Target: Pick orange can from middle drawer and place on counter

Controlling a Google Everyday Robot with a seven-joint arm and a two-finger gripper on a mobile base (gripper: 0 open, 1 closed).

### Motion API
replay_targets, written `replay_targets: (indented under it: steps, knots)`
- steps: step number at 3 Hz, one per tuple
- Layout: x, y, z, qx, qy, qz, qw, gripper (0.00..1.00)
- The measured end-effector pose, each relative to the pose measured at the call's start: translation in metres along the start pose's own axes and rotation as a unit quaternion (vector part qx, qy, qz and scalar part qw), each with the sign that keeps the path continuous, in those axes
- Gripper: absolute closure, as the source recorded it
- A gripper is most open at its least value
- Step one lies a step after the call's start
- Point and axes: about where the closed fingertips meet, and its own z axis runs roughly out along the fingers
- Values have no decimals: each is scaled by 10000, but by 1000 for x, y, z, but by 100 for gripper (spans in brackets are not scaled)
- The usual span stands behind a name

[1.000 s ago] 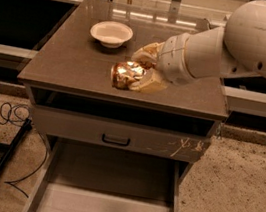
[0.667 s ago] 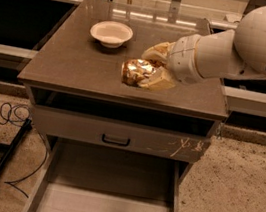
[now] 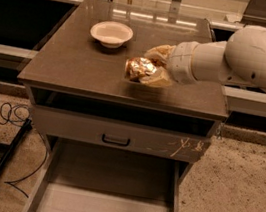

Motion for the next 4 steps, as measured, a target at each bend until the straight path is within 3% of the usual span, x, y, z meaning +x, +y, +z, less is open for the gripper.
replay_targets:
  steps: [1, 2, 4]
  knots:
    - [4, -25, 15, 40, 150, -166, 9997, 100]
    - [7, -36, 26, 20, 226, -243, 9994, 100]
    - [39, -8, 42, -55, 207, 68, 9997, 100]
